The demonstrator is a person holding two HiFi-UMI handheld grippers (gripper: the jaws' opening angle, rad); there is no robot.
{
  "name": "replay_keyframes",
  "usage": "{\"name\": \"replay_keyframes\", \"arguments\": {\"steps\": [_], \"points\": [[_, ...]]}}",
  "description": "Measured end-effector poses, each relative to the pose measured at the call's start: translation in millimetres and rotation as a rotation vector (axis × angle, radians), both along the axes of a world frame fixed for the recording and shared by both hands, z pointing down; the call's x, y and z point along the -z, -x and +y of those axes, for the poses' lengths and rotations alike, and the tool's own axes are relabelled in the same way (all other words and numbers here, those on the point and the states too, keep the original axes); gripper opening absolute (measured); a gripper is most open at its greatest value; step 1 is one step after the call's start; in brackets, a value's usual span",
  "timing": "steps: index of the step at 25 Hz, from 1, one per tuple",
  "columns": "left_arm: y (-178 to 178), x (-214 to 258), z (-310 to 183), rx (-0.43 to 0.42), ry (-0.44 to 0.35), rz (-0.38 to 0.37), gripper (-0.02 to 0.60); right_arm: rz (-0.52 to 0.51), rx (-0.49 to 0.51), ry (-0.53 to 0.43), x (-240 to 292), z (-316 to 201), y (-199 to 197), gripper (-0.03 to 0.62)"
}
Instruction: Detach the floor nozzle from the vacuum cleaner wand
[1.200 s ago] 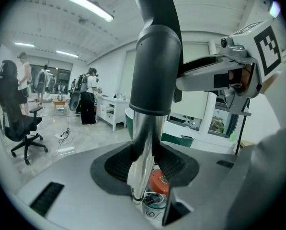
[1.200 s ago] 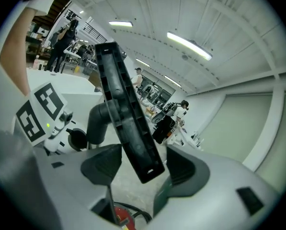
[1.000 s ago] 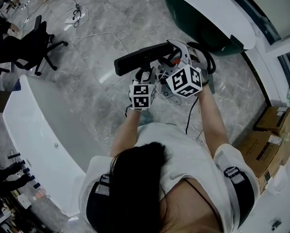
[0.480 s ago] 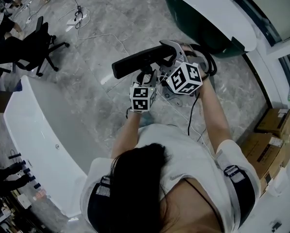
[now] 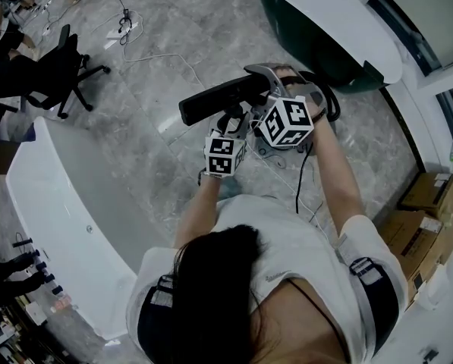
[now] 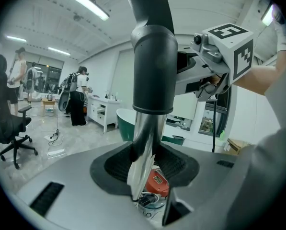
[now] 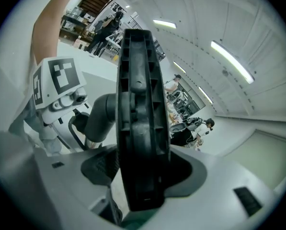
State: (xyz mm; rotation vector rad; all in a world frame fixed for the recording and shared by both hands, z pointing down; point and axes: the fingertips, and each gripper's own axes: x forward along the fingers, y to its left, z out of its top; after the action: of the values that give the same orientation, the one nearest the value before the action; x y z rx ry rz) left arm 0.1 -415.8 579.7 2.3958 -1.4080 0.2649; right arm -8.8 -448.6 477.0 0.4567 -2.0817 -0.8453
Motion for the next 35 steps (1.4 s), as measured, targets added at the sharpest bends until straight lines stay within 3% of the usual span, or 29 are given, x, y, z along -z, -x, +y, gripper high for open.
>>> {"name": "replay_keyframes", "arguments": {"steps": [11,35], "points": [[3.1,0.5,0.3,-0.006,-0.002,0.012,0.155,0.018,-0.031,0.031,-3.7,-1.8,-2.0,0.235],[1.7,0.4,0.0,0.003,-0.002,0.009,0.155,0.010,-0.055,-0.028,2.1,1.7,-8.7,0.232]]}}
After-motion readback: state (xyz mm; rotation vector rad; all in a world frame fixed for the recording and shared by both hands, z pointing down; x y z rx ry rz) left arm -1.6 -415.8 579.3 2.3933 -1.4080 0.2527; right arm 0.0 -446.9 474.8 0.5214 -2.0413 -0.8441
